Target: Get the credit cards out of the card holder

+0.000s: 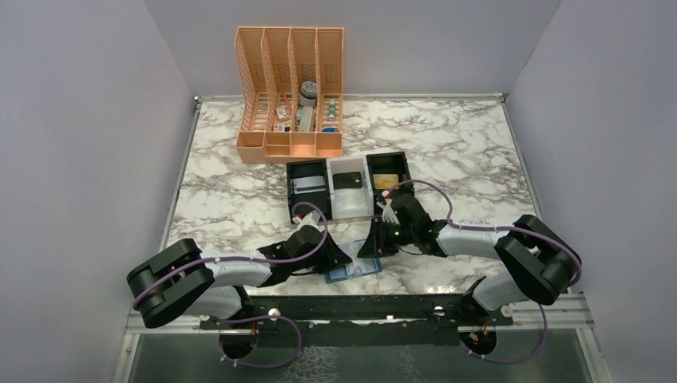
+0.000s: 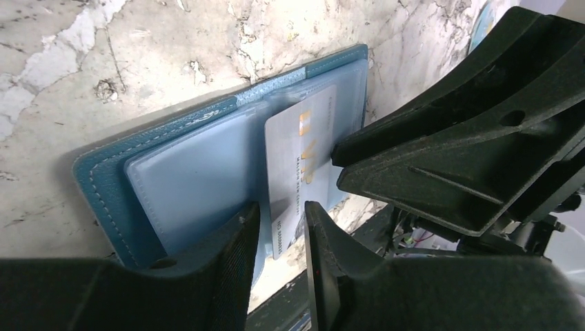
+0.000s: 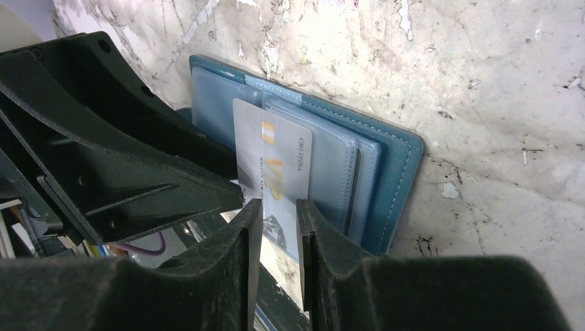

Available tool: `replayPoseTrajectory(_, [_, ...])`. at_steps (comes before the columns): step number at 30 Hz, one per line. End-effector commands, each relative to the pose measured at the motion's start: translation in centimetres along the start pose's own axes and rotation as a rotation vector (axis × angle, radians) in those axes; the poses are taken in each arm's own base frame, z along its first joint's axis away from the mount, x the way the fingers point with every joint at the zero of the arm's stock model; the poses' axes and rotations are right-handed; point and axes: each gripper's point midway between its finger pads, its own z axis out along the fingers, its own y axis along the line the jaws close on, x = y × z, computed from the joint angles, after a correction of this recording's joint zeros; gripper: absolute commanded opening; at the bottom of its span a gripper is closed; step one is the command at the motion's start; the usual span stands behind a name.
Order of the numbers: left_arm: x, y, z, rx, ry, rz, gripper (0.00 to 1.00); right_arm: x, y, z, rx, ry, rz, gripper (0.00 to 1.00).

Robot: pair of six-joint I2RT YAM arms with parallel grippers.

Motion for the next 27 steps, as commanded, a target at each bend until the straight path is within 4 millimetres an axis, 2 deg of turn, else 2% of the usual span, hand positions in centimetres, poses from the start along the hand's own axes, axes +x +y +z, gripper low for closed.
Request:
replayPoseTrajectory(1, [0.4,1.3,0.2,-0.021,0.013,-0.023,0.34,2.6,-3.3,0.2,0.097,0.052,0.038,0.27])
replayPoseTrajectory(8, [0.8,0.8,0.8,-0.010,0.044,-0.019,0.32,3.2,-3.5,0.5,0.080,0.053,0.091,0.27])
replayPoseTrajectory(18, [0.5,1.1,0.3,-0.002,0.023,-0.038,0.15,1.9,-4.9,0.0,0.197,0.007,0.054,0.27])
replayPoseTrajectory(22, [0.2,1.5,-0.3,-0.005,-0.004,-0.048,0.00,1.3,-5.4,-0.2,0.238,-0.006,0.032,0.27])
replayPoseTrajectory(27, [-0.4,1.9,-0.9,-0.042,-0.029,-0.035,0.00,0.9,-4.8,-0.4,0.220,-0.017,0.018,0.27])
